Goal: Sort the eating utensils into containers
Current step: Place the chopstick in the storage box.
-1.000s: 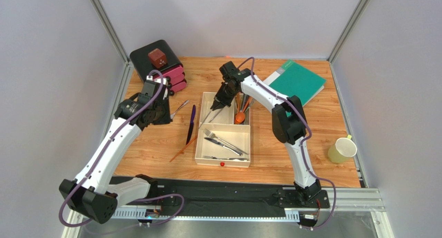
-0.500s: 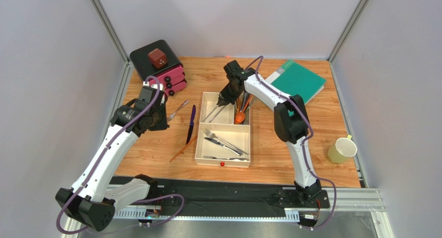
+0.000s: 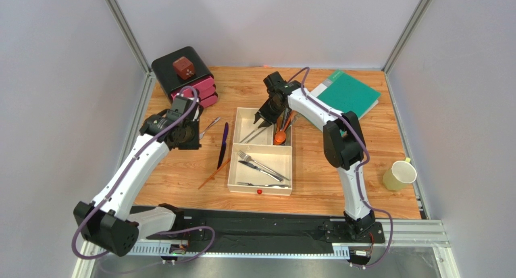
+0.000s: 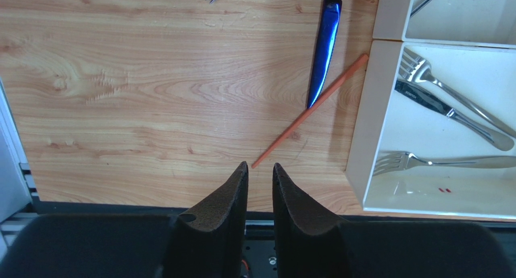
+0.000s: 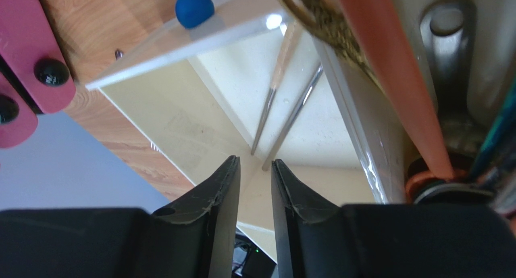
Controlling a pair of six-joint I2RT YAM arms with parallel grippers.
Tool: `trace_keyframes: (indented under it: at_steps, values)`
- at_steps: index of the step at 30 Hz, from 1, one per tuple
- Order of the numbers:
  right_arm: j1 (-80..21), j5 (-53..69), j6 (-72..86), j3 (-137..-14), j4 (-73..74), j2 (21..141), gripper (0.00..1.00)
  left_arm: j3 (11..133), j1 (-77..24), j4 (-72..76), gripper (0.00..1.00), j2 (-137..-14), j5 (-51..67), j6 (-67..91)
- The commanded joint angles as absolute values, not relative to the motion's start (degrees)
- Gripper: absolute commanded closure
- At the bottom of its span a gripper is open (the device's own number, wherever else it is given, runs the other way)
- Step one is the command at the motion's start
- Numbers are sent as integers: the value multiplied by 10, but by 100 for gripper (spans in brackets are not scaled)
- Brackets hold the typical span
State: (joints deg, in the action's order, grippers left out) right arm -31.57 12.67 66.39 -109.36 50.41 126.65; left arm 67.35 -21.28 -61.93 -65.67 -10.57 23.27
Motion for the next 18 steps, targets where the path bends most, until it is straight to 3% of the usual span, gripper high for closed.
trace_keyframes:
  at_steps: [1, 9, 13, 18]
  values:
    - [-316, 152, 636, -1048, 478, 1167, 69, 735, -210, -620, 72, -729, -93, 154]
    - [-301, 202, 556, -939, 487, 1001, 64, 743, -211, -595, 72, -852, -42, 71]
    - [-285, 203, 517, -905, 486, 945, 53, 725, -211, -586, 72, -923, -5, 91]
    - [-252, 244, 484, -866, 486, 918, 49, 673, -211, -542, 71, -950, 61, 114]
